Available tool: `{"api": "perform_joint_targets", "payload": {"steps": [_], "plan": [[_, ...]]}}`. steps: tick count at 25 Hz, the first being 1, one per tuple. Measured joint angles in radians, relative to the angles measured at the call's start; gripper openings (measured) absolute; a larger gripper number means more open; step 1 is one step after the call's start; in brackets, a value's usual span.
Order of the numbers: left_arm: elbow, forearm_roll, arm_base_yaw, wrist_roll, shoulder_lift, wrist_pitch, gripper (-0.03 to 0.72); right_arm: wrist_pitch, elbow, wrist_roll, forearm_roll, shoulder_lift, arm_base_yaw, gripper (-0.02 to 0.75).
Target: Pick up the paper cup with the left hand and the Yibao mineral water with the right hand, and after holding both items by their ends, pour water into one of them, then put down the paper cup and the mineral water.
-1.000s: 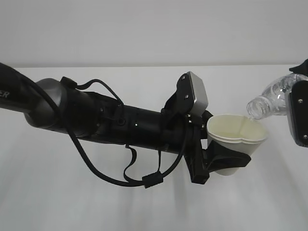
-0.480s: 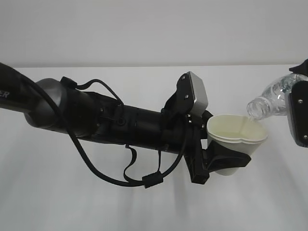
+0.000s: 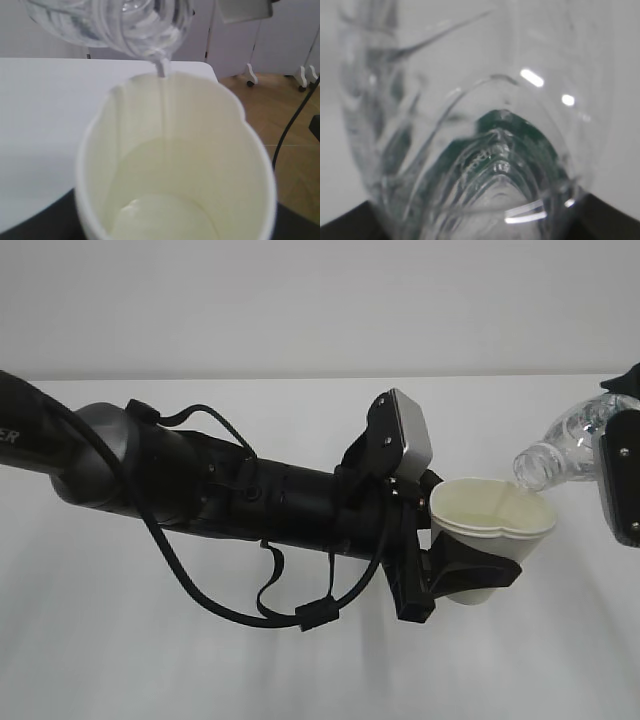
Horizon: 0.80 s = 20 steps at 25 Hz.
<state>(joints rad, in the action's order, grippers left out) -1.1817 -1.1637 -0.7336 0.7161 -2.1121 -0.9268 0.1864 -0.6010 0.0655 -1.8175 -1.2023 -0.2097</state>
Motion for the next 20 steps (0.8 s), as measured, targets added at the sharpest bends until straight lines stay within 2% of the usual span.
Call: {"api": "perform_joint_targets", "payload": {"steps": [20], "plan": [[0.0,0.0,0.0,0.0,0.0,0.0,0.417,0.0,0.0,0.0,0.0,0.0,0.0,0.457]]}}
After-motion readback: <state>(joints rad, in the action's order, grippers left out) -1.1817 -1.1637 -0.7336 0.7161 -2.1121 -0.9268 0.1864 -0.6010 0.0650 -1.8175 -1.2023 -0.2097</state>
